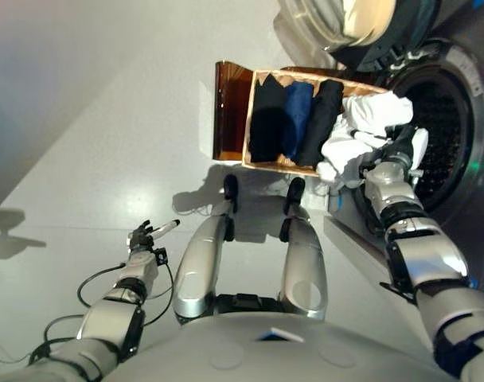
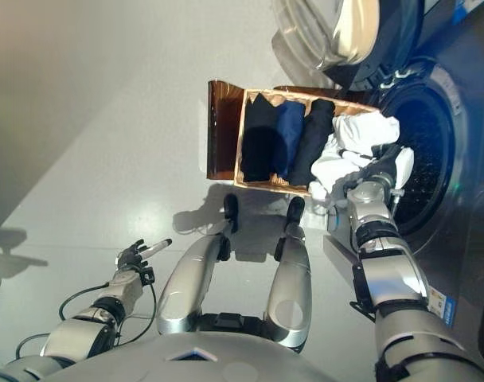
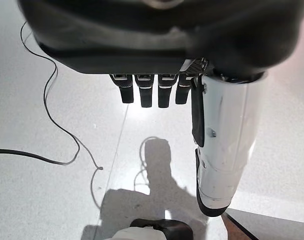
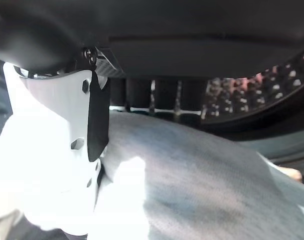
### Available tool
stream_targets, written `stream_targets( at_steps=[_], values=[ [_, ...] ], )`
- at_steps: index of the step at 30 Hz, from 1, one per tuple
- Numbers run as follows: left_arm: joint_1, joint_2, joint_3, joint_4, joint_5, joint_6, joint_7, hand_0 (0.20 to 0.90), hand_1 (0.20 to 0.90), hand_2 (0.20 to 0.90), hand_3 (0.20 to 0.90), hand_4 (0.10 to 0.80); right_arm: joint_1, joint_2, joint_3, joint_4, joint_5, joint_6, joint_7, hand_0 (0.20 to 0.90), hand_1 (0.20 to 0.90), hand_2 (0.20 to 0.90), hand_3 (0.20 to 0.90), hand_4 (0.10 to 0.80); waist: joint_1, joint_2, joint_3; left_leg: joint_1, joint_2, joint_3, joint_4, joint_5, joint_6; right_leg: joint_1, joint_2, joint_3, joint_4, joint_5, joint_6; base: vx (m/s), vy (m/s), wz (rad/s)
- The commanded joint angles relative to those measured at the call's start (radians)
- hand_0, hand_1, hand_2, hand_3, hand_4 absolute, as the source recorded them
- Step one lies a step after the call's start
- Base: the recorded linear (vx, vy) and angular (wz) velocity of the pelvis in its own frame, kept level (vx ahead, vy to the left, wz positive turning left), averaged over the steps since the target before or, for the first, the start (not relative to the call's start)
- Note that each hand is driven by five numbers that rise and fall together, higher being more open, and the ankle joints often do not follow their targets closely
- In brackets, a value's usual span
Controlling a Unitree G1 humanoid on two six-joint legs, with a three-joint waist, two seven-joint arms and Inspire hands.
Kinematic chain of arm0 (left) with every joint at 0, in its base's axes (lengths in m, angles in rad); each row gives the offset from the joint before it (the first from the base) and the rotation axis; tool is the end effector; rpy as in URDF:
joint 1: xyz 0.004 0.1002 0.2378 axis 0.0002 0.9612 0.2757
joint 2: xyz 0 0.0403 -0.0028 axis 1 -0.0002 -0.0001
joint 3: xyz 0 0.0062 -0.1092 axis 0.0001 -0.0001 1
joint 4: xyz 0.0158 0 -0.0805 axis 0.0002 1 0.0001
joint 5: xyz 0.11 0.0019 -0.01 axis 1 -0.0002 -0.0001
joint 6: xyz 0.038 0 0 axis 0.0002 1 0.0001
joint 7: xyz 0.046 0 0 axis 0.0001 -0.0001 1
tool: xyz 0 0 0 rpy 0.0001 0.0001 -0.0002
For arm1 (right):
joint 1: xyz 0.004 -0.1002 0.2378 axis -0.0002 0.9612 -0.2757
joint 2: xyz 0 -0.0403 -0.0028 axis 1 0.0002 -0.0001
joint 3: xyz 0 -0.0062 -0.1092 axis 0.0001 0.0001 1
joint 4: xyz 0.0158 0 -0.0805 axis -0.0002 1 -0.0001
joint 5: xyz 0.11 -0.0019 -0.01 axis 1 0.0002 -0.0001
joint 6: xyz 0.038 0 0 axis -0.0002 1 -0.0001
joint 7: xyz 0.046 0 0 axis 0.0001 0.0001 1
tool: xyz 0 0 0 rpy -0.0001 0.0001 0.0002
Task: Pick up the clothes and place them into the washing machine
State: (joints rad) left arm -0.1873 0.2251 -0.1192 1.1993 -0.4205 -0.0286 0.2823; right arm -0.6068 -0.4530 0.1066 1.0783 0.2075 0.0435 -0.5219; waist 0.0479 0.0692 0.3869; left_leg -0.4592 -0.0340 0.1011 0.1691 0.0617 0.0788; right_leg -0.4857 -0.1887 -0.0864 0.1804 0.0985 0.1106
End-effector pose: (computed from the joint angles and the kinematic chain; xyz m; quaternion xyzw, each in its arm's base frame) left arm 0.1524 0.2174 -0.1089 0.0226 0.4636 0.2293 0.8556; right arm 0.2972 -0.2648 0.0218 -0.1885 0.2019 -0.3322 0.9018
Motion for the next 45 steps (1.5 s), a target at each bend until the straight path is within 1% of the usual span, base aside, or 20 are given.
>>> stream_targets(
  at_steps=[1, 2, 3, 5, 6, 7, 8, 9, 11, 13, 14, 15, 18, 19, 28, 29, 34, 36, 42, 45],
  values=[
    [0.075, 0.043, 0.038, 0.075, 0.022, 0.003, 0.026, 0.9, 0.9, 0.9, 0.9, 0.8, 0.063, -0.027, -0.032, -0.103, 0.039, -0.065, -0.037, 0.2, 0.2, 0.2, 0.2, 0.3, -0.004, 0.001, -0.024, -0.046, 0.018, -0.024, 0.013, 0.003, -0.119, 0.071, -0.043, 0.026, -0.014, -0.043, 0.037, 0.039, -0.01, -0.03],
    [0.088, 0.036, 0.041, 0.057, 0.021, 0.0, 0.028, 0.9, 0.9, 0.9, 0.9, 0.8, 0.098, 0.006, -0.069, -0.158, 0.108, -0.109, -0.041, 0.2, 0.2, 0.2, 0.2, 0.3, -0.009, -0.001, -0.026, -0.033, 0.02, -0.023, 0.011, 0.001, -0.119, 0.088, -0.043, 0.026, -0.019, -0.045, 0.038, 0.0, 0.0, 0.0],
    [0.088, 0.036, 0.041, 0.057, 0.021, 0.0, 0.028, 0.9, 0.9, 0.9, 0.9, 0.8, 0.1, 0.007, -0.07, -0.159, 0.108, -0.108, -0.041, 0.2, 0.2, 0.2, 0.2, 0.3, -0.008, -0.001, -0.026, -0.032, 0.02, -0.023, 0.011, 0.001, -0.119, 0.089, -0.043, 0.026, -0.02, -0.045, 0.038, 0.041, -0.012, -0.05],
    [0.1, 0.029, 0.043, 0.043, 0.021, 0.0, 0.026, 0.9, 0.9, 0.9, 0.9, 0.8, 0.143, 0.048, -0.107, -0.209, 0.22, -0.166, -0.009, 0.2, 0.2, 0.2, 0.2, 0.3, -0.014, -0.007, -0.029, -0.014, 0.022, -0.024, 0.009, -0.002, -0.118, 0.106, -0.041, 0.028, -0.026, -0.047, 0.038, 0.038, -0.006, -0.07],
    [0.105, 0.026, 0.046, 0.043, 0.023, 0.004, 0.02, 0.9, 0.9, 0.9, 0.9, 0.8, 0.164, 0.077, -0.125, -0.211, 0.31, -0.201, 0.017, 0.2, 0.2, 0.2, 0.2, 0.3, -0.016, -0.009, -0.029, -0.002, 0.025, -0.021, 0.008, -0.004, -0.118, 0.12, -0.042, 0.026, -0.032, -0.047, 0.038, 0.03, 0.0, -0.05],
    [0.105, 0.026, 0.046, 0.043, 0.023, 0.004, 0.02, 0.9, 0.9, 0.9, 0.9, 0.8, 0.164, 0.076, -0.125, -0.21, 0.31, -0.201, 0.018, 0.2, 0.2, 0.2, 0.2, 0.3, -0.016, -0.009, -0.028, -0.001, 0.025, -0.021, 0.008, -0.004, -0.118, 0.121, -0.042, 0.026, -0.032, -0.047, 0.038, 0.034, 0.004, -0.04],
    [0.107, 0.023, 0.052, 0.041, 0.018, 0.005, 0.016, 0.9, 0.9, 0.9, 0.9, 0.8, 0.183, 0.111, -0.158, -0.23, 0.467, -0.249, 0.077, 0.2, 0.2, 0.2, 0.2, 0.3, -0.018, -0.011, -0.03, 0.013, 0.026, -0.019, 0.003, -0.004, -0.12, 0.135, -0.042, 0.027, -0.041, -0.048, 0.039, 0.019, 0.0, -0.06],
    [0.107, 0.023, 0.051, 0.041, 0.018, 0.005, 0.015, 0.9, 0.9, 0.9, 0.9, 0.8, 0.183, 0.111, -0.158, -0.229, 0.468, -0.249, 0.078, 0.2, 0.2, 0.2, 0.2, 0.3, -0.018, -0.012, -0.03, 0.014, 0.026, -0.019, 0.002, -0.004, -0.12, 0.136, -0.042, 0.027, -0.041, -0.048, 0.039, 0.015, -0.001, -0.05],
    [0.108, 0.019, 0.051, 0.038, 0.008, 0.004, 0.005, 0.9, 0.9, 0.9, 0.9, 0.8, 0.2, 0.151, -0.182, -0.235, 0.611, -0.288, 0.135, 0.2, 0.2, 0.2, 0.2, 0.3, -0.019, -0.013, -0.032, 0.022, 0.027, -0.019, -0.003, -0.002, -0.123, 0.144, -0.043, 0.027, -0.047, -0.05, 0.039, 0.001, -0.002, -0.05],
    [0.105, 0.017, 0.05, 0.038, -0.004, 0.004, -0.005, 0.9, 0.9, 0.9, 0.9, 0.8, 0.196, 0.187, -0.205, -0.23, 0.776, -0.317, 0.207, 0.2, 0.2, 0.2, 0.2, 0.3, -0.016, -0.012, -0.035, 0.022, 0.028, -0.018, -0.007, 0.003, -0.124, 0.145, -0.044, 0.025, -0.05, -0.048, 0.038, -0.003, 0.007, -0.08],
    [0.104, 0.015, 0.043, 0.041, -0.016, 0.005, -0.013, 0.9, 0.9, 0.9, 0.9, 0.8, 0.179, 0.222, -0.235, -0.197, 0.921, -0.34, 0.257, 0.2, 0.2, 0.2, 0.2, 0.3, -0.014, -0.008, -0.032, 0.022, 0.026, -0.018, -0.002, -0.002, -0.126, 0.145, -0.043, 0.026, -0.043, -0.056, 0.037, 0.0, 0.006, -0.07],
    [0.103, 0.015, 0.043, 0.041, -0.016, 0.005, -0.013, 0.9, 0.9, 0.9, 0.9, 0.8, 0.178, 0.221, -0.235, -0.194, 0.923, -0.34, 0.26, 0.2, 0.2, 0.2, 0.2, 0.3, -0.013, -0.008, -0.033, 0.022, 0.026, -0.017, -0.002, -0.002, -0.126, 0.144, -0.043, 0.026, -0.043, -0.056, 0.037, -0.017, 0.013, -0.03],
    [0.095, 0.007, 0.032, 0.054, -0.032, 0.013, -0.022, 0.9, 0.9, 0.9, 0.9, 0.8, 0.15, 0.286, -0.296, -0.144, 1.146, -0.356, 0.326, 0.2, 0.2, 0.2, 0.2, 0.3, -0.009, 0.002, -0.036, 0.019, 0.023, -0.016, -0.006, -0.002, -0.13, 0.141, -0.044, 0.027, -0.043, -0.061, 0.035, 0.0, 0.0, 0.0],
    [0.092, 0.005, 0.03, 0.058, -0.038, 0.016, -0.027, 0.9, 0.9, 0.9, 0.9, 0.8, 0.139, 0.289, -0.304, -0.118, 1.182, -0.35, 0.341, 0.2, 0.2, 0.2, 0.2, 0.3, -0.007, 0.005, -0.036, 0.02, 0.022, -0.016, -0.007, -0.002, -0.131, 0.142, -0.046, 0.026, -0.044, -0.062, 0.035, 0.0, 0.0, 0.0],
    [0.081, -0.005, -0.003, 0.061, -0.061, 0.015, -0.031, 0.9, 0.9, 0.9, 0.9, 0.8, 0.041, 0.264, -0.359, -0.019, 1.269, -0.373, 0.333, 0.2, 0.2, 0.2, 0.2, 0.3, 0.011, 0.03, -0.038, 0.014, 0.016, -0.022, -0.012, 0.006, -0.13, 0.134, -0.053, 0.025, -0.038, -0.063, 0.034, 0.0, 0.0, 0.0],
    [0.087, -0.003, -0.011, 0.059, -0.059, 0.014, -0.034, 0.9, 0.9, 0.9, 0.9, 0.8, 0.01, 0.233, -0.362, 0.009, 1.254, -0.37, 0.321, 0.2, 0.2, 0.2, 0.2, 0.3, 0.018, 0.037, -0.038, 0.016, 0.014, -0.022, -0.007, -0.003, -0.13, 0.134, -0.055, 0.026, -0.028, -0.073, 0.035, 0.0, 0.0, 0.0],
    [0.091, 0.001, -0.021, 0.046, -0.061, 0.007, -0.038, 0.9, 0.9, 0.9, 0.9, 0.8, -0.059, 0.176, -0.379, 0.026, 1.243, -0.369, 0.302, 0.2, 0.2, 0.2, 0.2, 0.3, 0.031, 0.052, -0.036, 0.005, 0.011, -0.018, -0.01, 0.0, -0.131, 0.118, -0.056, 0.027, -0.022, -0.073, 0.036, 0.0, 0.0, 0.0],
    [0.1, 0.005, -0.032, 0.04, -0.061, 0.009, -0.043, 0.9, 0.9, 0.9, 0.9, 0.8, -0.096, 0.135, -0.392, 0.031, 1.247, -0.376, 0.288, 0.2, 0.2, 0.2, 0.2, 0.3, 0.039, 0.062, -0.036, -0.001, 0.01, -0.014, -0.017, 0.007, -0.134, 0.107, -0.056, 0.026, -0.021, -0.074, 0.038, 0.0, 0.0, 0.0],
    [0.109, 0.003, -0.049, 0.026, -0.072, 0.011, -0.049, 0.9, 0.9, 0.9, 0.9, 0.8, -0.146, 0.091, -0.434, 0.04, 1.282, -0.404, 0.264, 0.2, 0.2, 0.2, 0.2, 0.3, 0.048, 0.087, -0.036, -0.018, 0.008, -0.014, -0.013, 0.005, -0.133, 0.081, -0.057, 0.031, 0.006, -0.093, 0.037, 0.008, 0.003, 0.02],
    [0.113, 0.01, -0.06, 0.014, -0.08, 0.011, -0.049, 0.9, 0.9, 0.9, 0.9, 0.8, -0.184, 0.049, -0.421, 0.02, 1.26, -0.413, 0.245, 0.2, 0.2, 0.2, 0.2, 0.3, 0.045, 0.102, -0.011, -0.072, 0.011, -0.013, 0.081, -0.027, -0.12, 0.017, -0.053, 0.051, 0.105, -0.127, 0.025, -0.031, -0.01, -0.01]
  ],
)
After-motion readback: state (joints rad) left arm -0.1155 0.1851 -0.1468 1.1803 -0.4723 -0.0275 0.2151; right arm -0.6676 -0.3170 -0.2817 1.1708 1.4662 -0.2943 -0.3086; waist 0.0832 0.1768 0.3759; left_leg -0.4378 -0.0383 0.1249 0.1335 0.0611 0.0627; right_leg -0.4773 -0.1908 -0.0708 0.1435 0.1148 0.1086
